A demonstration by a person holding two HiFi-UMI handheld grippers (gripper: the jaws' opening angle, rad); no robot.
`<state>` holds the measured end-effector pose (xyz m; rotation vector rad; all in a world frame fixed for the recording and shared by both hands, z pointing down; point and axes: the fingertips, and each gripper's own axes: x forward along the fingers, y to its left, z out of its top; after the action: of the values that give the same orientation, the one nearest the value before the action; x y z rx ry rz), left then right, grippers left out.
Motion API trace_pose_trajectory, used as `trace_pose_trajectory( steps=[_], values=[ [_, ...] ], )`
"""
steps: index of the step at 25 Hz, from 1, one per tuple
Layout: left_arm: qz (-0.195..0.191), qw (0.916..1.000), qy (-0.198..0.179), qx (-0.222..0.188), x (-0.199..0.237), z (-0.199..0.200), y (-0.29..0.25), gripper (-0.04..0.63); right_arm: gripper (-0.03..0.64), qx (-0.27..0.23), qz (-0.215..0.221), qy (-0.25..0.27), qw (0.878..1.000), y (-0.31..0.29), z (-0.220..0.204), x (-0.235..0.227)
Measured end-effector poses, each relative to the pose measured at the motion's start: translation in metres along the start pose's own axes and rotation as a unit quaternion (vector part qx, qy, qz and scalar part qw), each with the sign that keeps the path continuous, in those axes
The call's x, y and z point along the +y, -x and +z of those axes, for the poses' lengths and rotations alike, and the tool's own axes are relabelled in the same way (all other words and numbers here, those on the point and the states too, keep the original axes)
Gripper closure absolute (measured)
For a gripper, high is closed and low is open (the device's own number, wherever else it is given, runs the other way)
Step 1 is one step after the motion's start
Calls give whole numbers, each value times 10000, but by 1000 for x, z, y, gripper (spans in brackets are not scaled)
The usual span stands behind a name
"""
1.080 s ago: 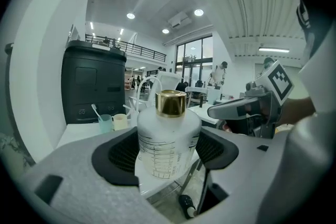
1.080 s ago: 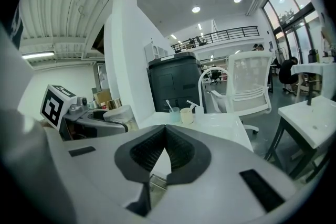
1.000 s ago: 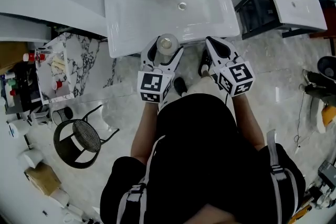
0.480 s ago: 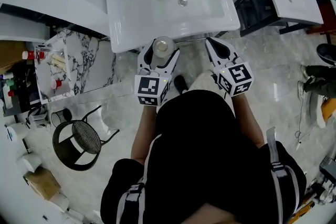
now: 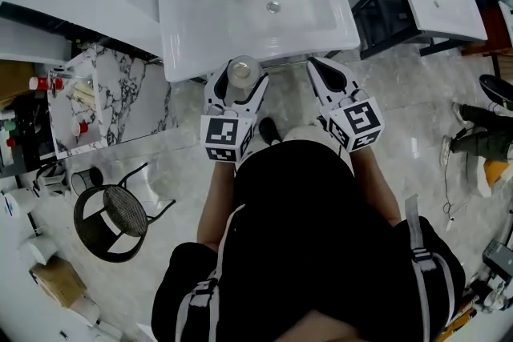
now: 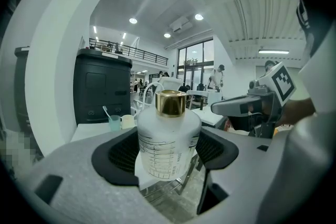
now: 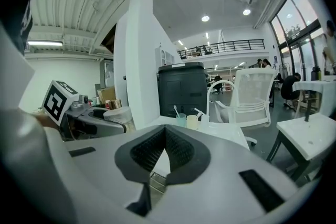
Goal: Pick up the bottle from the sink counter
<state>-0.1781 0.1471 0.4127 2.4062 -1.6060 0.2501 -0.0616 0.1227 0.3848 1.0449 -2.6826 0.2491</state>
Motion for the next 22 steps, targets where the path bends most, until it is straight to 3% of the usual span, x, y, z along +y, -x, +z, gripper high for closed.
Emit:
trace_pose_trajectory(
  steps=[22],
  values=[
    [-49, 10000, -58, -9, 4, -2, 7, 273, 615, -71, 218, -39, 9997, -4, 5, 20]
  ],
)
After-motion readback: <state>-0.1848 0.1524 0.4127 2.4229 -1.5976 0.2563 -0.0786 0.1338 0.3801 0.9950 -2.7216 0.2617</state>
